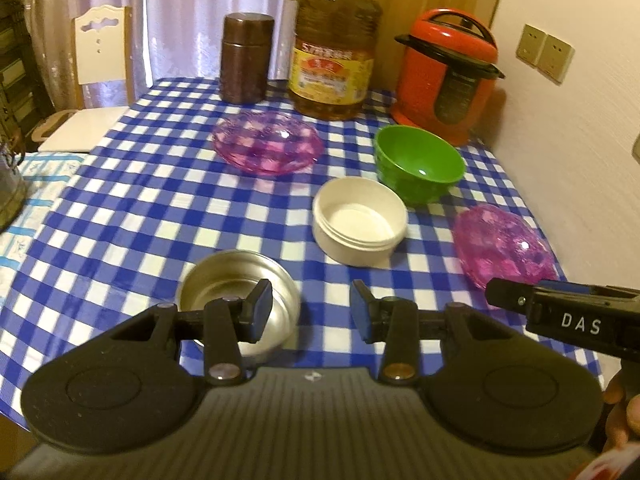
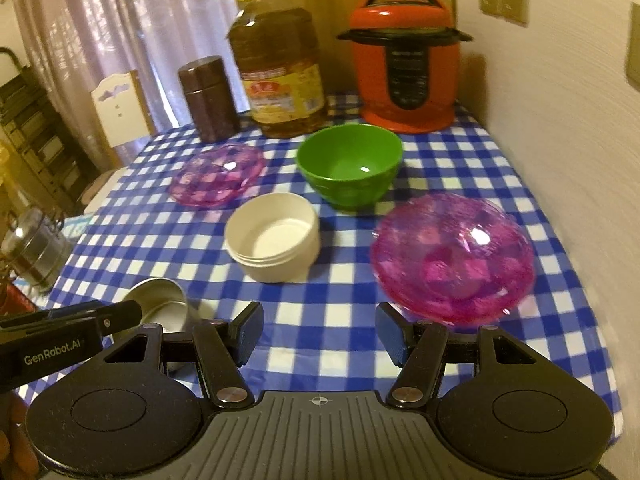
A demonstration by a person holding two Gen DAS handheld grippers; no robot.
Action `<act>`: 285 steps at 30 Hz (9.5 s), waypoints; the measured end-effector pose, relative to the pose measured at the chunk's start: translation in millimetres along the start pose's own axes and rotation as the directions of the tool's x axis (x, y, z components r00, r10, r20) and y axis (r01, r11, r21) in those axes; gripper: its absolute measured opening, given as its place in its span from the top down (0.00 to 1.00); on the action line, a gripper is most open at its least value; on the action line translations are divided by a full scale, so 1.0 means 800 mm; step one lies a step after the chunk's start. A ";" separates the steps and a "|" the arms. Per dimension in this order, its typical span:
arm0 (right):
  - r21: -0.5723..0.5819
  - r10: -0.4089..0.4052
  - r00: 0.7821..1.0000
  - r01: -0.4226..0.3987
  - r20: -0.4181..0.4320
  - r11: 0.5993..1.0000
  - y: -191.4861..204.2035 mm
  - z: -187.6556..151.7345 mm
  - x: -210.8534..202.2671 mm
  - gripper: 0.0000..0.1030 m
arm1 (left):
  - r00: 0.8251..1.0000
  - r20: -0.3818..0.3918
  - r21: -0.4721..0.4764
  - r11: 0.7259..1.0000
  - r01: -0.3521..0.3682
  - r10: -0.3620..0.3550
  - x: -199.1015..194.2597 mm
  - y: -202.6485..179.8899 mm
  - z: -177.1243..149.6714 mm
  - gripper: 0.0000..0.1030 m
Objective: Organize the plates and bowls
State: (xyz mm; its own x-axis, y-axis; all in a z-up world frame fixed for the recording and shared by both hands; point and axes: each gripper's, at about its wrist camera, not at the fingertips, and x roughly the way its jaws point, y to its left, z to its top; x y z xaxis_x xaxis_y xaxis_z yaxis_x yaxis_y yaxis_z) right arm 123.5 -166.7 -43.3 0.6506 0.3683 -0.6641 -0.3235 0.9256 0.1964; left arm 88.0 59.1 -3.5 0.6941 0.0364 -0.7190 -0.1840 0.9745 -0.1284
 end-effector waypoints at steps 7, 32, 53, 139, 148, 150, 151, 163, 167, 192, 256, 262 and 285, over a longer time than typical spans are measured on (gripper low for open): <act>-0.039 0.022 1.000 -0.021 0.012 0.999 0.027 0.020 0.018 0.40 | 0.999 0.027 -0.007 0.999 -0.031 0.031 0.002 0.025 0.016 0.63; -0.015 0.106 0.993 -0.106 0.060 0.994 0.070 0.131 0.147 0.40 | 0.996 0.037 -0.114 0.991 -0.076 0.080 0.127 0.110 0.112 0.62; 0.008 0.112 0.994 -0.112 0.016 0.994 0.083 0.179 0.288 0.43 | 0.995 0.097 -0.232 0.973 0.015 0.007 0.253 0.161 0.153 0.63; 0.102 0.087 0.996 -0.090 0.034 0.991 0.043 0.141 0.181 0.86 | 0.988 0.136 -0.198 0.975 0.104 -0.077 0.133 0.085 0.131 0.89; 0.165 0.057 0.996 -0.068 0.072 0.984 0.005 0.085 0.067 0.86 | 0.983 0.115 -0.169 0.973 0.160 -0.141 0.059 0.030 0.081 0.89; 0.171 0.049 0.996 -0.061 0.075 0.983 -0.004 0.072 0.046 0.86 | 0.982 0.106 -0.165 0.971 0.172 -0.156 0.046 0.020 0.067 0.89; 0.174 0.046 0.996 -0.058 0.075 0.983 -0.007 0.067 0.037 0.86 | 0.982 0.102 -0.164 0.971 0.176 -0.161 0.040 0.015 0.061 0.89; 0.197 0.000 0.996 -0.017 0.085 0.980 -0.043 0.001 -0.049 0.86 | 0.977 0.061 -0.112 0.971 0.210 -0.205 -0.010 -0.037 0.002 0.89; 0.218 -0.011 0.996 -0.008 0.085 0.976 -0.060 -0.020 -0.068 0.86 | 0.976 0.038 -0.085 0.972 0.218 -0.215 -0.016 -0.056 -0.015 0.89; 0.335 -0.088 0.995 0.069 0.041 0.940 -0.157 -0.090 -0.106 0.86 | 0.960 -0.079 0.024 0.962 0.272 -0.270 0.004 -0.155 -0.062 0.89; 0.285 -0.158 0.987 0.153 -0.006 0.946 -0.246 0.012 0.069 0.87 | 0.967 -0.166 0.064 0.976 0.207 -0.194 0.195 -0.223 0.016 0.86; 0.270 -0.166 0.986 0.162 -0.010 0.949 -0.246 0.012 0.072 0.87 | 0.967 -0.168 0.078 0.975 0.208 -0.192 0.196 -0.226 0.014 0.85; 0.244 -0.164 0.986 0.159 0.001 0.957 -0.243 0.004 0.070 0.41 | 0.976 -0.126 0.111 0.975 0.193 -0.179 0.191 -0.212 0.012 0.47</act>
State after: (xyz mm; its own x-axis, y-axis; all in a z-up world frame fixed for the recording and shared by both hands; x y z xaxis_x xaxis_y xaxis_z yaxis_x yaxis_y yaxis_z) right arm 224.8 -325.9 -116.1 0.6953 0.2117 -0.6869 -0.0383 0.9652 0.2588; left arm 232.1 -98.9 -85.2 0.6227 -0.1666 -0.7645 0.0318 0.9816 -0.1880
